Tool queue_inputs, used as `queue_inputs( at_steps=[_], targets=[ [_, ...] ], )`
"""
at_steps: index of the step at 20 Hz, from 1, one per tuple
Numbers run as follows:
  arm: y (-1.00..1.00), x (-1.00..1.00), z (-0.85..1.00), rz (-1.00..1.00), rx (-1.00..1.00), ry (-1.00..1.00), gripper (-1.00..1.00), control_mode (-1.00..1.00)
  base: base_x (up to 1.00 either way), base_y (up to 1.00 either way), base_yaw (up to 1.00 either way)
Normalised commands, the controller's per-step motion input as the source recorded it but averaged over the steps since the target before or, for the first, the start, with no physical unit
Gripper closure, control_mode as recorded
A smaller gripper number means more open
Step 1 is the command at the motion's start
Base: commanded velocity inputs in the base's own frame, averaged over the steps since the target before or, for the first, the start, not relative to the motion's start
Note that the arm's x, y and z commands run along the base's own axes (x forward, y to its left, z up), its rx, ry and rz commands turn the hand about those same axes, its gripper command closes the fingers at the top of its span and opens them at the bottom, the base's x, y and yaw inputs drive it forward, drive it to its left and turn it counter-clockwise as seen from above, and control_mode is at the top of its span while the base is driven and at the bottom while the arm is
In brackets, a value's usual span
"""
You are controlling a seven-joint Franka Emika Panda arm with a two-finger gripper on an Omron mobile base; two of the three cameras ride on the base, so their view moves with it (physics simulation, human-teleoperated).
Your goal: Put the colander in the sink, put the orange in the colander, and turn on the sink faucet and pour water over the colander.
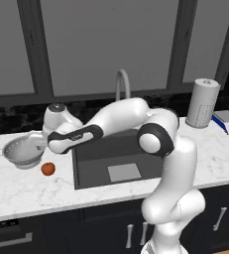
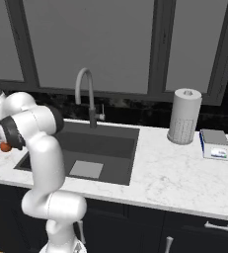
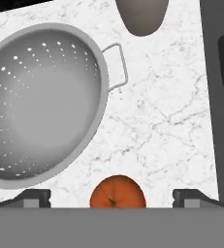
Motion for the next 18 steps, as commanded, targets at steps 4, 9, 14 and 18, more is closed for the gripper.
queue_inputs(
  at_steps=[4, 9, 14, 18],
  targets=[
    [0.18, 0.3, -0.2, 0.0, 0.0, 0.0, -1.0, -1.0, 0.0, 0.0, 0.0],
    [0.17, 0.34, -0.15, 0.0, 0.0, 0.0, -1.0, -1.0, 0.0, 0.0, 0.0],
    [0.18, 0.35, -0.19, 0.0, 0.0, 0.0, -1.0, -1.0, 0.0, 0.0, 0.0],
    [0.16, 0.33, -0.25, 0.0, 0.0, 0.0, -1.0, -1.0, 0.0, 0.0, 0.0]
  ],
)
